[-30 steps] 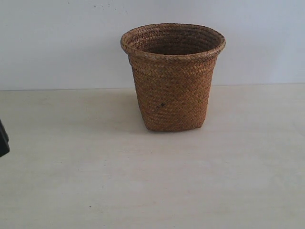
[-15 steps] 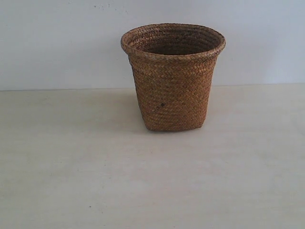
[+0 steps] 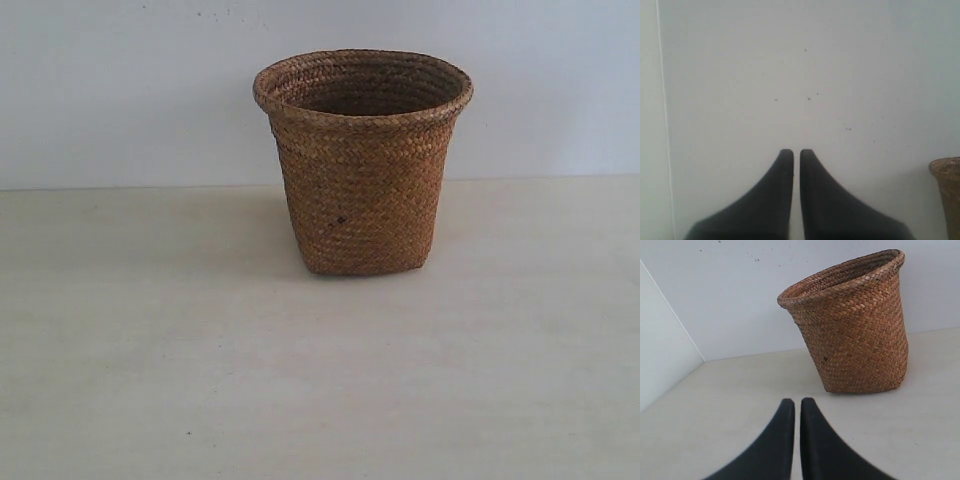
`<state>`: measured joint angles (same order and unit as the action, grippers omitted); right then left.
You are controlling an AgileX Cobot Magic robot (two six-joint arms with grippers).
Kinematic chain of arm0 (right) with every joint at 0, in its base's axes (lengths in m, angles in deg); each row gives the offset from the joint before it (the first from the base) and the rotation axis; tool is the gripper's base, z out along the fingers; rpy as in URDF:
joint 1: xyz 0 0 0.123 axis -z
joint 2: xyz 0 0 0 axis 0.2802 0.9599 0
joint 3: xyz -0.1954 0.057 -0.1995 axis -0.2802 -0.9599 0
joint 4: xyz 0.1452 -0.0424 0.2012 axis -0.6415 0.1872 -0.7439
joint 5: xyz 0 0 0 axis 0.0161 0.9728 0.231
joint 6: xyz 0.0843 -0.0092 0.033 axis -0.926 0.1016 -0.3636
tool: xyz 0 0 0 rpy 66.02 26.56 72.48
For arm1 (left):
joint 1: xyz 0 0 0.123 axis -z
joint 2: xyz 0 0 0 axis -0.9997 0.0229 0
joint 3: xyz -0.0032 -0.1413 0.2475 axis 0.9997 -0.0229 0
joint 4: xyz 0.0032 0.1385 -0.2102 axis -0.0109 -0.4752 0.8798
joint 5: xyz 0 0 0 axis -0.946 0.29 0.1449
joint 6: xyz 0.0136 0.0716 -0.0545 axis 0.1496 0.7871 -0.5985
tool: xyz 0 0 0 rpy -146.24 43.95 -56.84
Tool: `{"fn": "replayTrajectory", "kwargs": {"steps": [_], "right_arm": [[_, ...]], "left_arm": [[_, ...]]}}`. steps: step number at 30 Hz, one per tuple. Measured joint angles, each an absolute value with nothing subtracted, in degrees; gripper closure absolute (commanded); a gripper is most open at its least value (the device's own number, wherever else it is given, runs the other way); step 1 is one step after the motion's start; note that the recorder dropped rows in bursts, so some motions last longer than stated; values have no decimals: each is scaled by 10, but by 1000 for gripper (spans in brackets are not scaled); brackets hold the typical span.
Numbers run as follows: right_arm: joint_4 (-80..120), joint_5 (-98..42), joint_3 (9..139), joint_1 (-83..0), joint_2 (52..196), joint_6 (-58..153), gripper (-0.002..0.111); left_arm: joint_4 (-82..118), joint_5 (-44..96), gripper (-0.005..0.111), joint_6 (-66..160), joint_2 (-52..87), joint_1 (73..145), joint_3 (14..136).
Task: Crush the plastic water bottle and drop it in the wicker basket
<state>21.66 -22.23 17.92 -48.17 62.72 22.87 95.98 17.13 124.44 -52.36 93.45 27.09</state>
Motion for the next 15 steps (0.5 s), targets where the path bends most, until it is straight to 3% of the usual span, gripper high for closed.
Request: {"fn": "replayTrajectory", "kwargs": {"steps": [5, 15], "right_arm": [[217, -222, 179, -482, 627, 229, 107], [217, -225, 179, -482, 627, 229, 107]], "left_arm": [[927, 155, 103, 1178, -524, 935, 211], [338, 256, 103, 539, -524, 935, 145]]}}
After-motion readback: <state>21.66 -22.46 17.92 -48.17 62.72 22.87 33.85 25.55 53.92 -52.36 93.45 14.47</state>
